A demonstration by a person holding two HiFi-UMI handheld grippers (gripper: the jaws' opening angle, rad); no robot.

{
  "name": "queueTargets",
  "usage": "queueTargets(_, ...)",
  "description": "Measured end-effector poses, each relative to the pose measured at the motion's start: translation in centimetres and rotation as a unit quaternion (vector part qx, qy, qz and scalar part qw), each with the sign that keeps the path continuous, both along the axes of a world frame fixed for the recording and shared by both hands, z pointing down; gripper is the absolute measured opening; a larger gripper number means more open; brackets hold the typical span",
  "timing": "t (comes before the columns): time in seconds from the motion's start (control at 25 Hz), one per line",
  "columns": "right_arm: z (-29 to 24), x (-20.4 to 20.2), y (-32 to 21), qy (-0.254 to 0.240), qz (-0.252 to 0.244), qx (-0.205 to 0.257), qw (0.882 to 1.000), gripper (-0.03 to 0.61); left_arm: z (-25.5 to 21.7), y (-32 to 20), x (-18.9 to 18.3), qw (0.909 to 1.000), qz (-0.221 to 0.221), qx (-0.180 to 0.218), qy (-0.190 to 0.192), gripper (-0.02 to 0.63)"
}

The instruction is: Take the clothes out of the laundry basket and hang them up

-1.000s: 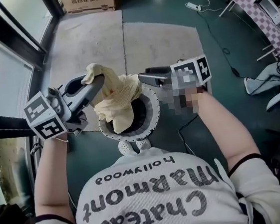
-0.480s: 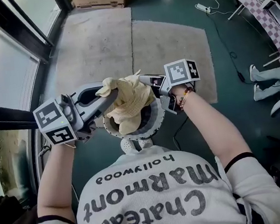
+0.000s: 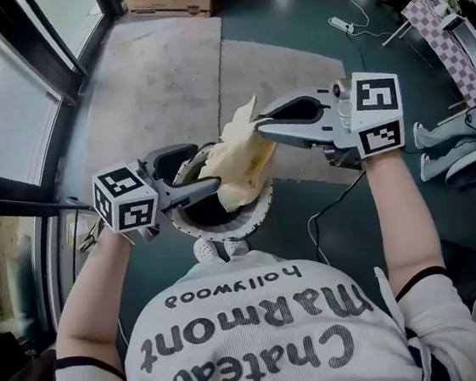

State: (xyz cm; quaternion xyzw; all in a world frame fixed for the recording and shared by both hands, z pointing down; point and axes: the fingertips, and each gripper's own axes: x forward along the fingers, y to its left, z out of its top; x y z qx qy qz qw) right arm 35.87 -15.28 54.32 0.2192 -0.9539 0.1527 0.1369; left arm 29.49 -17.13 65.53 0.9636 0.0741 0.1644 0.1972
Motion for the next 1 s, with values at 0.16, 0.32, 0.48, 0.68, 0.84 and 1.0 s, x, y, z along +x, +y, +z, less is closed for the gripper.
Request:
queueTargets(0.16,-3.5,-0.6,4.5,0.012,-0.108,0.012,0.994,0.034,-1.7,-1.5,0.6,0.9998,0.005,0.007,0.019,0.354)
queueTargets(0.32,-6.5,-0.7,7.4,0.017,-0.181,-0.004,0.983,0.034,-2.9,-0.5,3.7,0.9959,0.066,0.058,0.021,0.354)
queueTargets(0.48,-8.1,-1.3,8.2,0.034,-0.198,-0.014,0.98,0.034,-3.3,3.3,6.9,0.9849,0.152,0.078,0.029,0.354)
queueTargets(0.68,-7.8,-2.3,9.1,0.044,-0.209,-0.051,0.976,0.034,-3.2,7.1,8.6,0.9729,0.22,0.053,0.047,0.353)
queueTargets(0.84,-8.1,-1.8,8.8,0.034,-0.207,-0.059,0.976,0.034,-4.1,8.9,7.9,0.9609,0.271,0.014,0.057,0.135)
queueTargets(1.0,-7.4,-1.5,8.5,0.029,-0.215,-0.038,0.976,0.034,-3.5,8.5,7.2,0.9626,0.266,0.021,0.045,0.017)
